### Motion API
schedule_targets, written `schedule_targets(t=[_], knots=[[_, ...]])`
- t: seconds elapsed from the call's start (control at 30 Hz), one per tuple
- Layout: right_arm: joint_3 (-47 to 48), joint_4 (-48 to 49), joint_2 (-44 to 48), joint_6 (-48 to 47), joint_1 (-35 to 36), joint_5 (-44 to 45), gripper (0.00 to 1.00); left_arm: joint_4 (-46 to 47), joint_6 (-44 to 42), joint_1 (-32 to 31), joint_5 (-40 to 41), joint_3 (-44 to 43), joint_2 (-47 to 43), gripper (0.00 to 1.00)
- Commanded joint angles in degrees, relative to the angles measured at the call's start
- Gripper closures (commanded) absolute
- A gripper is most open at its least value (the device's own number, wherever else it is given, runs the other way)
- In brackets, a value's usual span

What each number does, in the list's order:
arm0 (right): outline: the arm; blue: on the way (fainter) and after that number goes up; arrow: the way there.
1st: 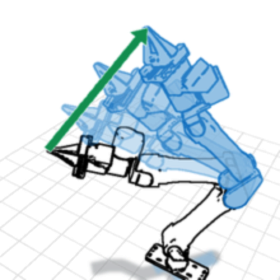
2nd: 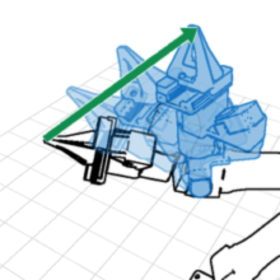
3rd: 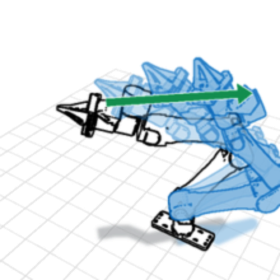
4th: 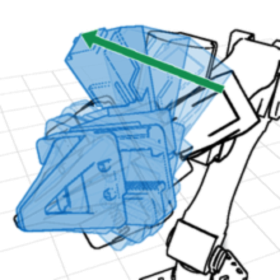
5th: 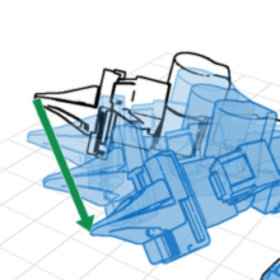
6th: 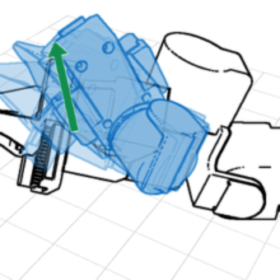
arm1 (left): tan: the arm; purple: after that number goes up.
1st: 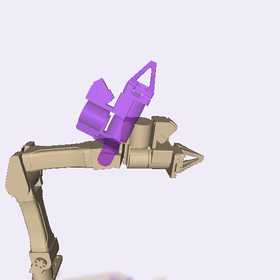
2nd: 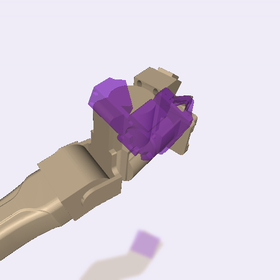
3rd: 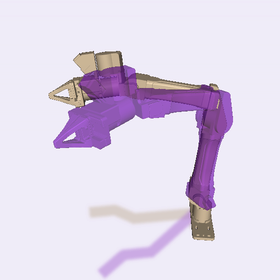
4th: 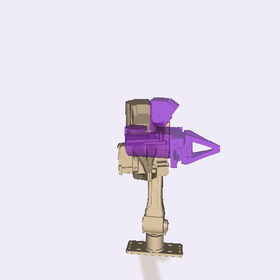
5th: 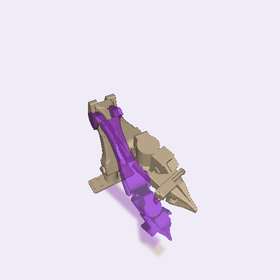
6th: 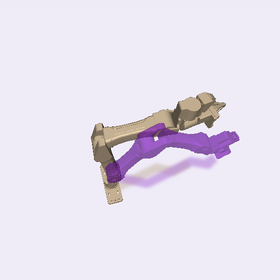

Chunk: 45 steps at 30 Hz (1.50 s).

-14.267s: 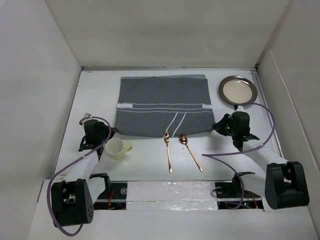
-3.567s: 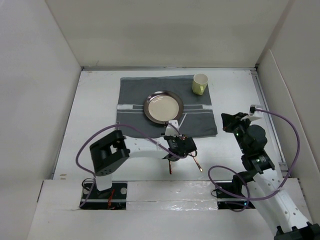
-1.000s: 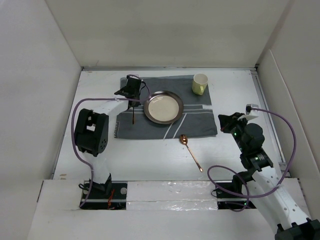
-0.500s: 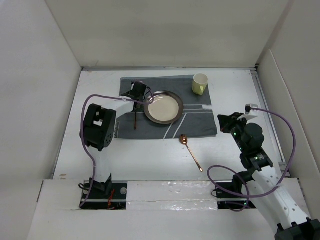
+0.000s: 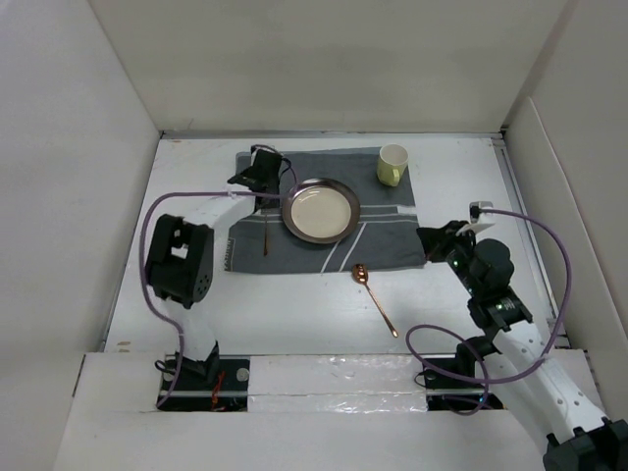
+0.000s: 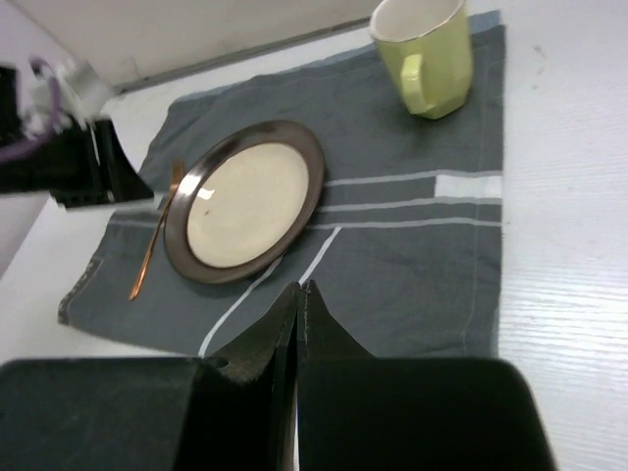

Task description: Set the dinner table for one person

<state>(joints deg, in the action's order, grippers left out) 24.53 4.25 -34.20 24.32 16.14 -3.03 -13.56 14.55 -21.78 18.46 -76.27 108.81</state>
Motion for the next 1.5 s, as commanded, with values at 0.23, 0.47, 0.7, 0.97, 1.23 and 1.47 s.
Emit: schedule_targets(t=[0.23,0.47,0.7,0.97,1.23,1.47], knots=[[-0.7,-9.2,-6.9,-0.8,10.8,-4.1,1.00,5.0,5.4,-0.4,-17.6,8.6,-44.1,1.00],[-2.6,-10.8,-11.8,4.6,18.6,0.4,0.85,0.8,6.5,-0.4,-25.4,25.1,-67.2,0.83],[1.7,-15.4,-23.2,5.8,25.9,5.3,0.46,-1.6,5.4,-0.4,-22.7,33.3,-82.7,0.72],[11.0,-21.8,-37.4,6.9,32.5,15.1,0.48,-2.1,4.4,-0.4,-23.0,33.9,-88.5,0.71],[14.5,-26.3,-45.2,12.2,35.1,22.2,0.53,-1.5,4.7,-0.4,-24.5,34.3,-92.3,0.71],[16.0,-28.0,-49.9,15.1,38.2,24.1,0.75,-1.7,4.4,-0.4,-24.5,34.1,-92.7,0.71]])
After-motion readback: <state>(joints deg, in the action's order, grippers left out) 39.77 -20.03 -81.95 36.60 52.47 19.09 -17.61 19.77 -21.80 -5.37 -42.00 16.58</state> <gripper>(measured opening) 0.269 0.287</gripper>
